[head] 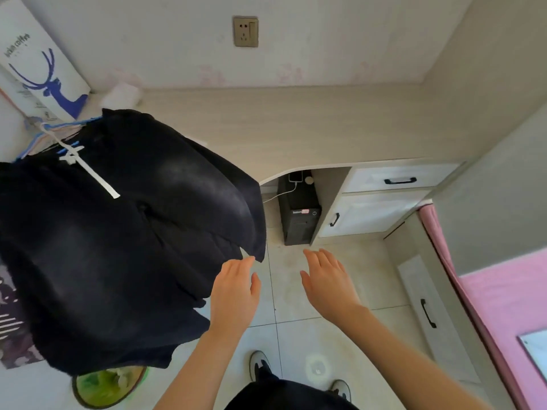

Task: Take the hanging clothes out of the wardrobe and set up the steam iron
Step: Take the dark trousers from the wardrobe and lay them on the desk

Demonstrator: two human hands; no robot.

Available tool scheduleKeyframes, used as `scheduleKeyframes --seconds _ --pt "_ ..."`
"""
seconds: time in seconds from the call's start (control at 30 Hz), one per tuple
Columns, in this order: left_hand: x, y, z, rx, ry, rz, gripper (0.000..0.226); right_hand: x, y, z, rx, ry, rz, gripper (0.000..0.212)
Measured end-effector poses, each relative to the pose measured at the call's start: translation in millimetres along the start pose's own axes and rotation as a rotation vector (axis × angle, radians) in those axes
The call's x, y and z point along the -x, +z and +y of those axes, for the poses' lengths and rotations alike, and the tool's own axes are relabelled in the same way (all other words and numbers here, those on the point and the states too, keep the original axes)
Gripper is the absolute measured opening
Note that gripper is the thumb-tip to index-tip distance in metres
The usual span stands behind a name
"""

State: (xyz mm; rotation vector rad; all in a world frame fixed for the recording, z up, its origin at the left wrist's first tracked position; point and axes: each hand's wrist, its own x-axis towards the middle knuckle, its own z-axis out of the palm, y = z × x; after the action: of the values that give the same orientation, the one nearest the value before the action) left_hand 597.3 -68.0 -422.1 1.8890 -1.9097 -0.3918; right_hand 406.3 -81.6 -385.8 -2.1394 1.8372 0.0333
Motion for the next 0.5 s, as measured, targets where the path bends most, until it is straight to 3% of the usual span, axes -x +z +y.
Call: scheduleKeyframes --seconds 0.5 --pt "61 93 207 0.004 0.369 -0.174 0.028 162 -5 192 -0.074 0.324 0.226 0.047"
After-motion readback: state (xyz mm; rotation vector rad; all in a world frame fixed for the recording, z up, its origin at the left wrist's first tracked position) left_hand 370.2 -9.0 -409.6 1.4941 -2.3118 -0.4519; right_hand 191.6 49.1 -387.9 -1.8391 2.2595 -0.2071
